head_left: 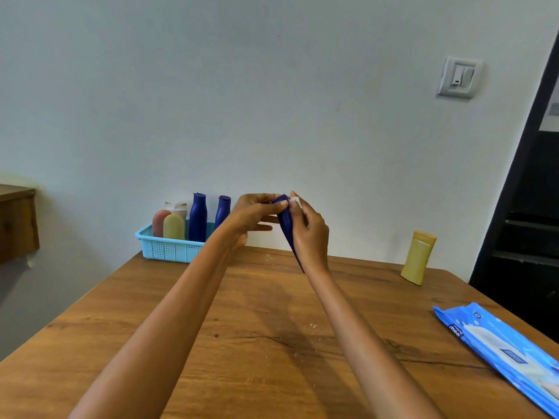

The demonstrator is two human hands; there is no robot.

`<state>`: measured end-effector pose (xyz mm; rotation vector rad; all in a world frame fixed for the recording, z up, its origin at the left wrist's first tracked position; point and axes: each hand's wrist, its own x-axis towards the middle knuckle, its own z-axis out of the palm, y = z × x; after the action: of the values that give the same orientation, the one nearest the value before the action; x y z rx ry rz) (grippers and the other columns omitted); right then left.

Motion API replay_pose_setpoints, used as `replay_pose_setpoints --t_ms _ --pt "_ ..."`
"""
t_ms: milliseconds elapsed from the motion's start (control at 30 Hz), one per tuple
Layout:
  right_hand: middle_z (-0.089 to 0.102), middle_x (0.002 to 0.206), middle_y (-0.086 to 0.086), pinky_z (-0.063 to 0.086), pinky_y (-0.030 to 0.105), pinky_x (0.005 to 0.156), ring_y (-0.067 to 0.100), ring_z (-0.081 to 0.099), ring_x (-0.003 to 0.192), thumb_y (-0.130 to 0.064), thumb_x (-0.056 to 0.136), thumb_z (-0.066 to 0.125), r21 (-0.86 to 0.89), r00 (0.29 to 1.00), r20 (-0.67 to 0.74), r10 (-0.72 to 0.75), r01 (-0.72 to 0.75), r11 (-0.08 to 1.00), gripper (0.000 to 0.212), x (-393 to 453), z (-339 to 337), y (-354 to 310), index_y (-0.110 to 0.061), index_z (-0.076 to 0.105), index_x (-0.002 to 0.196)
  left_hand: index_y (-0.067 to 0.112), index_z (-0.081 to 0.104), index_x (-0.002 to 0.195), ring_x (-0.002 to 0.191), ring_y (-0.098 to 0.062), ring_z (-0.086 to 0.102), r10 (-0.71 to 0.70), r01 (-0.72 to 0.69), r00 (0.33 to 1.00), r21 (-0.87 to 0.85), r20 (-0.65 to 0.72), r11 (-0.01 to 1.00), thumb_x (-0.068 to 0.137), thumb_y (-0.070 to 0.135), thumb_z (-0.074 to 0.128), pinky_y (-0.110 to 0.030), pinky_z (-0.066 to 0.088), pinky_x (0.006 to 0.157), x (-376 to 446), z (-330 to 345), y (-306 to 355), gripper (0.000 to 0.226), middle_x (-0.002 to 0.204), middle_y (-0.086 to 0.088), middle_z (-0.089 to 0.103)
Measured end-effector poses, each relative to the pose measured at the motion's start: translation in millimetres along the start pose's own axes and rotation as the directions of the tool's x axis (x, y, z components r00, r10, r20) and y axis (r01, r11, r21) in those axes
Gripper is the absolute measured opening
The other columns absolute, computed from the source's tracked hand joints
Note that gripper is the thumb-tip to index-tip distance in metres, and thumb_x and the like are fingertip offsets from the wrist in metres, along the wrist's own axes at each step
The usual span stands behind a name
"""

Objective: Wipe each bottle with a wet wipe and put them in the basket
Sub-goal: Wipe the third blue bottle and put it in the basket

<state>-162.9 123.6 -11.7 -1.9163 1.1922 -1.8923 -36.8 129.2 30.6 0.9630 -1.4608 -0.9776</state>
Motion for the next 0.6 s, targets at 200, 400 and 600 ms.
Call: replay_pose_setpoints --t_ms 200,400,600 --pt "0.065 0.086 -0.006 0.044 0.022 0.066 0.009 0.058 0.077 -0.038 0.098 0.041 0.103 0.958 0.166 0.234 -0.253 0.962 0.027 3 -16 8 -0.021 0.063 0.101 0.012 0.063 0.113 0.076 -0.002 0.053 0.105 -0.105 0.989 0.004 -0.102 0.994 0.085 0.015 0.067 0.001 0.039 0.052 -3 7 2 0.029 0.086 0.008 0.063" --pt "0.063 0.085 0.002 0.043 0.024 0.069 0.009 0.056 0.077 -0.031 0.097 0.046 0.141 0.83 0.31 0.464 -0.523 0.841 0.023 -12 -25 25 -0.015 0.06 0.089 0.011 0.064 0.111 0.077 -0.003 0.061 0.12 -0.131 0.977 -0.053 -0.177 0.99 0.083 0.013 0.069 -0.015 0.045 0.07 0 1 5 0.029 0.085 0.007 0.066" --pt "0.063 0.094 0.0 0.049 0.035 0.087 0.012 0.059 0.082 -0.04 0.097 0.044 0.129 0.658 0.307 0.687 -0.744 0.655 0.024 -11 -25 31 -0.021 0.057 0.092 0.009 0.063 0.115 0.095 -0.013 0.061 0.184 -0.186 0.942 0.021 -0.28 0.982 0.081 0.014 0.071 -0.017 0.051 0.076 4 14 -5 0.036 0.105 -0.005 0.067"
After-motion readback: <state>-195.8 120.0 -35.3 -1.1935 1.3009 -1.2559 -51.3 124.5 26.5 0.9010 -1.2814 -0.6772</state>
